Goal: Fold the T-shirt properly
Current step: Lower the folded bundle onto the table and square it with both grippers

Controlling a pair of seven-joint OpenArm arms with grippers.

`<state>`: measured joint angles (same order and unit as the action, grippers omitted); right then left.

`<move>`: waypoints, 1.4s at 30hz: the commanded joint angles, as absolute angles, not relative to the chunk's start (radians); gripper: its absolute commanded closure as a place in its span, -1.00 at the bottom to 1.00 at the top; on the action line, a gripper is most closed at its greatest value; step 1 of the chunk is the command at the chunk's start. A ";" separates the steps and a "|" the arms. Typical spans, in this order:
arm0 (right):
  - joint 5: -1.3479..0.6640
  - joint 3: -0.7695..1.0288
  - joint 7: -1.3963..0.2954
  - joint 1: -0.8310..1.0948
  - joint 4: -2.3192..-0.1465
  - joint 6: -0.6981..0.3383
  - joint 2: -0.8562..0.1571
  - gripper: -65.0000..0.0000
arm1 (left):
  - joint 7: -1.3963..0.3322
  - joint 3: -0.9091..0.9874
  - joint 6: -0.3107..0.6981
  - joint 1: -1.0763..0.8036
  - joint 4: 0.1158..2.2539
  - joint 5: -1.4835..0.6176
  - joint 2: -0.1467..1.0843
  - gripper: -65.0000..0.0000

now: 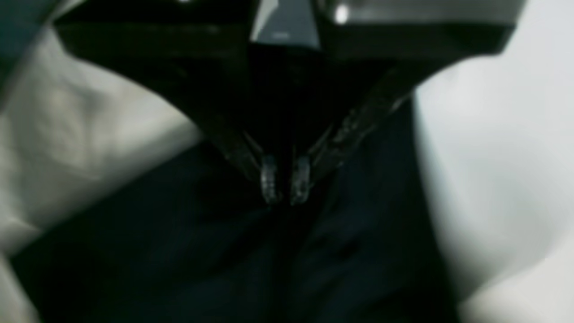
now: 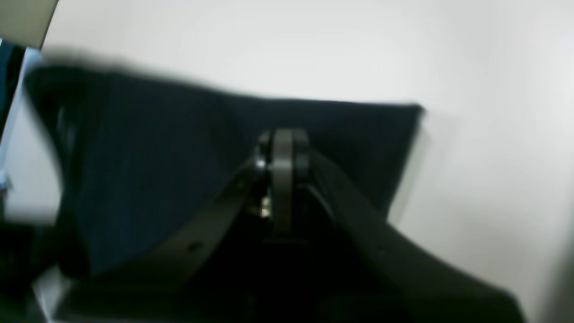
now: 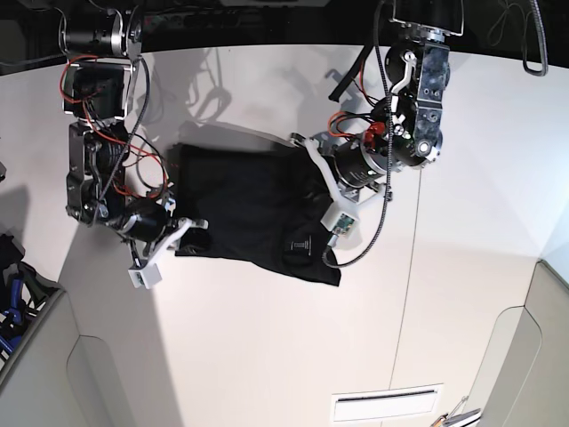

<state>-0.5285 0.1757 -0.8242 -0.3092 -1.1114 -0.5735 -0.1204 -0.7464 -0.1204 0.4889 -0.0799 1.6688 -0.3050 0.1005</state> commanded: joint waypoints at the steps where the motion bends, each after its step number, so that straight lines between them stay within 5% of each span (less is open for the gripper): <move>1: -0.569 0.178 -0.837 -0.303 -1.151 -0.585 -0.121 1.00 | -0.722 -0.105 0.471 -0.057 1.684 -0.302 0.123 0.87; 14: -0.720 0.178 -0.880 0.005 -1.436 -0.599 -0.021 1.00 | -0.722 -0.076 0.428 0.064 1.658 -0.300 0.198 0.87; 26: -0.576 0.282 -0.831 -0.031 -1.530 -0.598 -0.020 1.00 | -0.761 -0.076 0.400 -0.014 1.716 -0.348 0.319 0.87; 42: -0.742 0.170 -0.887 0.098 -1.530 -0.599 -0.013 1.00 | -0.707 -0.078 0.404 0.025 1.665 -0.347 0.235 0.87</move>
